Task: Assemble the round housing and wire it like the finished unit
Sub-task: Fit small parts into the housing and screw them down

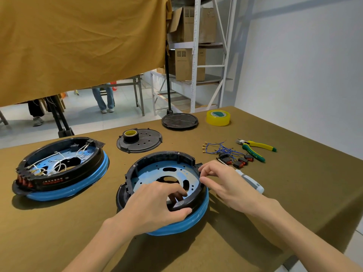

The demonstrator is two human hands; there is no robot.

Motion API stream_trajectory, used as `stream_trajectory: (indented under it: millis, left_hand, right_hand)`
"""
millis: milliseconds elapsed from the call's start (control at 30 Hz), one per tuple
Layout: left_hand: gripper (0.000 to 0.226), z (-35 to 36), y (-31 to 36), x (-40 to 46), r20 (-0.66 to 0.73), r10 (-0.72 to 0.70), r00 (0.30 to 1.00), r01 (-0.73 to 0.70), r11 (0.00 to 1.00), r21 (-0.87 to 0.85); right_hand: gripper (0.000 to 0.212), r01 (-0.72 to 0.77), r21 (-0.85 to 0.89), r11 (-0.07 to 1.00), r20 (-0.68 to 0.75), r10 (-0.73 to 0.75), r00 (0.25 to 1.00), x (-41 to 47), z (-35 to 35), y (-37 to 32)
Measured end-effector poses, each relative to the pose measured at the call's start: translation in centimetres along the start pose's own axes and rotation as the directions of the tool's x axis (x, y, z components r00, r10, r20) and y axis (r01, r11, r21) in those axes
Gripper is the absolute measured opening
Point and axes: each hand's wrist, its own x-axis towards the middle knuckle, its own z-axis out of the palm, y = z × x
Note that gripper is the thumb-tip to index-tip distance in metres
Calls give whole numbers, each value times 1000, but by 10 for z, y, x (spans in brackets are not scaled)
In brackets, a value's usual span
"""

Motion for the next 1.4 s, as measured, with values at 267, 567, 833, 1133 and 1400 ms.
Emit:
stream_trajectory:
  millis: [267,567,833,1133,1400]
  left_hand:
    - [55,-2,2,0,20,4,1000,-3,1000,-14]
    - [54,-2,2,0,14,3,1000,-3,1000,-9]
    - [54,0,0,0,5,11,1000,-11,1000,3]
    - [63,2,4,-1,-13,22,1000,-21,998,62]
    - [45,19,41,22,-154,98,983,-69,981,181]
  right_hand:
    - [10,-27,102,994,5,26,1000,-1,-3,4]
    - [8,9,99,995,-17,-7,1000,-4,2,5]
    - [22,-9,156,988,-53,17,998,-8,3,6]
    - [28,113,-59,992,-81,-117,990,-26,6,14]
    - [36,-231,67,971,-235,241,942,-19,7,30]
